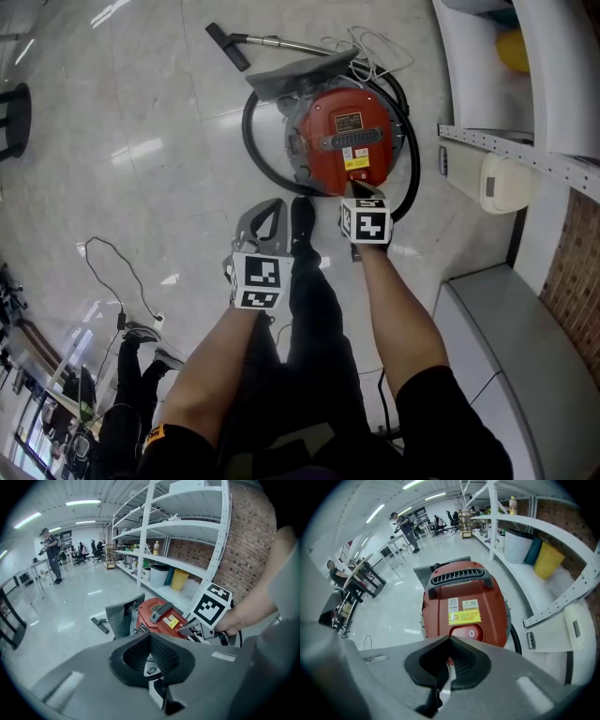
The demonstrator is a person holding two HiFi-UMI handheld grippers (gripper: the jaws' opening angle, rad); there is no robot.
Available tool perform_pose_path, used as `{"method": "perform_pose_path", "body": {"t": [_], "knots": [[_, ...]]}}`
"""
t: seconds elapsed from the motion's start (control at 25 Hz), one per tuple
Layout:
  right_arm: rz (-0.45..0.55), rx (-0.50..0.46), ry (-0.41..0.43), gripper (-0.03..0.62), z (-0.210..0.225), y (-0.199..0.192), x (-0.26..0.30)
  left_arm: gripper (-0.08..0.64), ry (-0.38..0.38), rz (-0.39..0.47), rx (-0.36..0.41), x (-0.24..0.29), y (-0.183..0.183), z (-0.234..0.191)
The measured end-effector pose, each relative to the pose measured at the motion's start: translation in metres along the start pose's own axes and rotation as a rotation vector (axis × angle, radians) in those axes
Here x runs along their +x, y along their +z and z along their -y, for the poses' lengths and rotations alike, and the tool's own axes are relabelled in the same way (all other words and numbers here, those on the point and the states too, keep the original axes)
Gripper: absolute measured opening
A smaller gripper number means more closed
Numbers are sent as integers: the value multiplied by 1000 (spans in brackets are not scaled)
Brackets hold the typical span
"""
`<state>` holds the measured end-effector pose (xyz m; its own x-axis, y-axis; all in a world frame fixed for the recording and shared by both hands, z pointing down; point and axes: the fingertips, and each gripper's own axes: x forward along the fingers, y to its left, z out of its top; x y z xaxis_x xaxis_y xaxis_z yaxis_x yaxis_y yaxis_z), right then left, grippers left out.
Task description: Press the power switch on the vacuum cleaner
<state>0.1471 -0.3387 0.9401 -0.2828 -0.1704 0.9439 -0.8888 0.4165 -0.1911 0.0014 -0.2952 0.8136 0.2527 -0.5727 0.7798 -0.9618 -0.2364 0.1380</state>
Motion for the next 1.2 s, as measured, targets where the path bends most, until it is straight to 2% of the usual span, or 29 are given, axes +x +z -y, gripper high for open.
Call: {"method": "perform_pose_path", "body": {"t": [0.16, 0.56, 0.72, 0.92, 1.2], "knots": [[27, 45, 5, -8, -11, -2, -22, 14, 9, 24, 0, -14, 14, -5], [173, 56, -12, -8, -45, 19, -102, 15, 20, 140, -9, -73, 57, -13], [249, 76, -33, -8, -63, 25, -141, 15, 13, 170, -25, -108, 57, -20], [344, 65, -18, -8, -105, 20, -194, 15, 3, 218, -38, -156, 50, -30], [505, 109, -18, -8, -167, 5, -270, 15, -89, 303, -22, -228, 42, -29]]}}
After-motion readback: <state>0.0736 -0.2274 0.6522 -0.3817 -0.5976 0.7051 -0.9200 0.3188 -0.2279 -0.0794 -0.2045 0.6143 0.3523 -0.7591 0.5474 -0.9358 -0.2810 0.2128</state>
